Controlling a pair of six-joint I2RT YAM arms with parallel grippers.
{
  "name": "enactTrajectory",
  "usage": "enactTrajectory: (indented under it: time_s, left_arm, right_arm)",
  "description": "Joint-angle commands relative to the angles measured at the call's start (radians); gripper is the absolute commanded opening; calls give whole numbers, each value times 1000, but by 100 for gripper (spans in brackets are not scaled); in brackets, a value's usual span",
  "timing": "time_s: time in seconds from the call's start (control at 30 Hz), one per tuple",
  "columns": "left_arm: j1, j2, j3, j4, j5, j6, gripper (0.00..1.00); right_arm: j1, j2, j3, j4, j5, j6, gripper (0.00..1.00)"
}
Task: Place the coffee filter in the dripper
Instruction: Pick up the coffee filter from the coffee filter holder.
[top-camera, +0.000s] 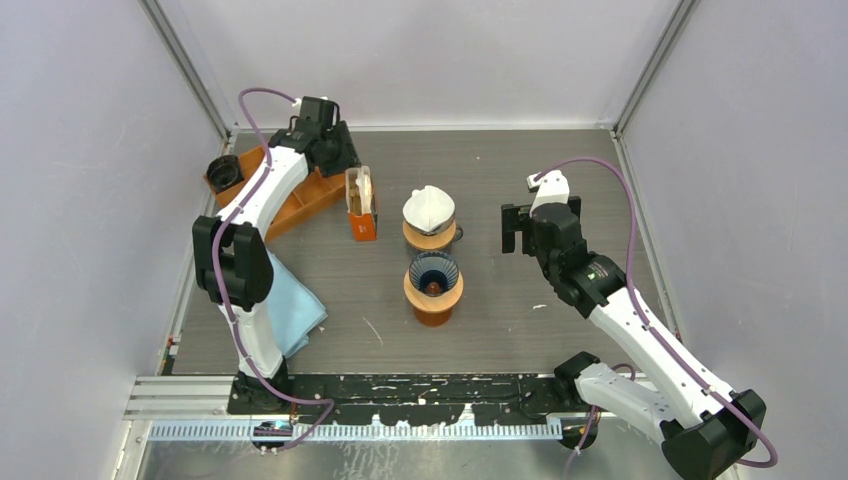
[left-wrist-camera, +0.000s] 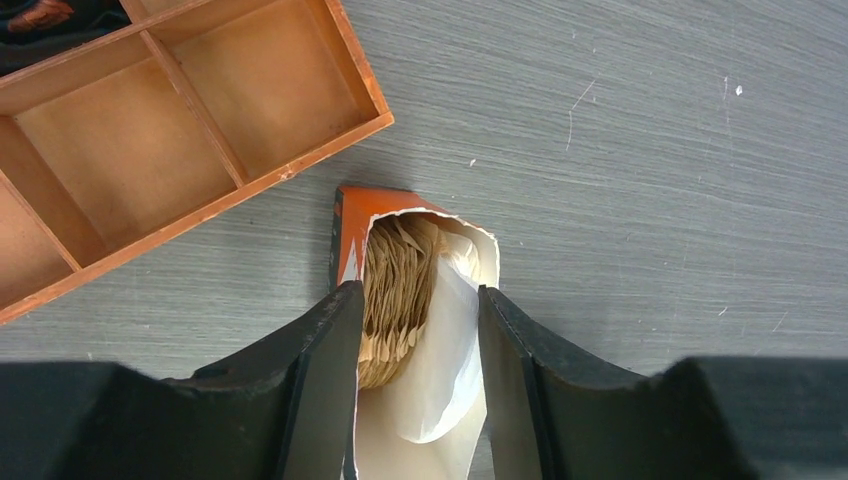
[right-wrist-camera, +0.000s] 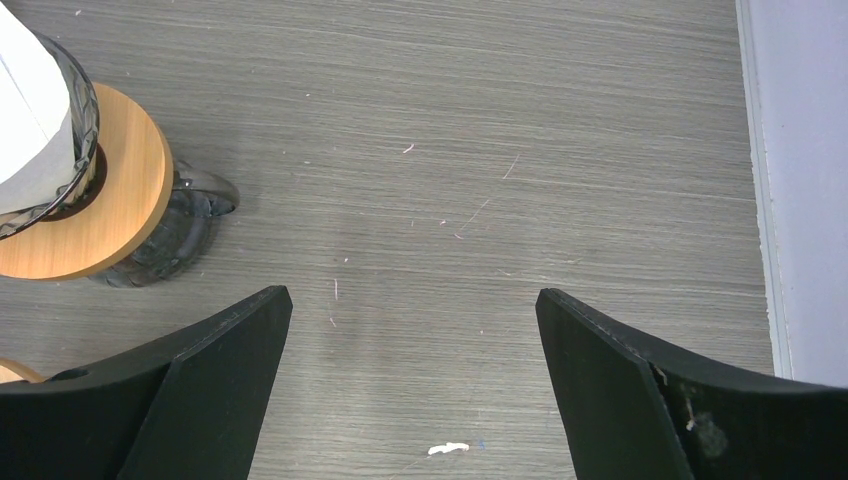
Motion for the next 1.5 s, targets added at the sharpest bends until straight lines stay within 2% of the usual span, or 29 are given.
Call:
enactTrajectory:
  time_s: [0.0,0.97,1.47]
  left_arm:
    - [6,-5,42,-8,-6,16,45]
    - [-6,-11,-5,-27,73,14,23]
    - [-6,-74,0,-39,75,36,0]
  right_arm:
    - [-2,-4,8,54,4,-8,100]
    - [-2,-8,9,54,-2,-5,100]
    - [-2,-16,10,53,-5,-3,100]
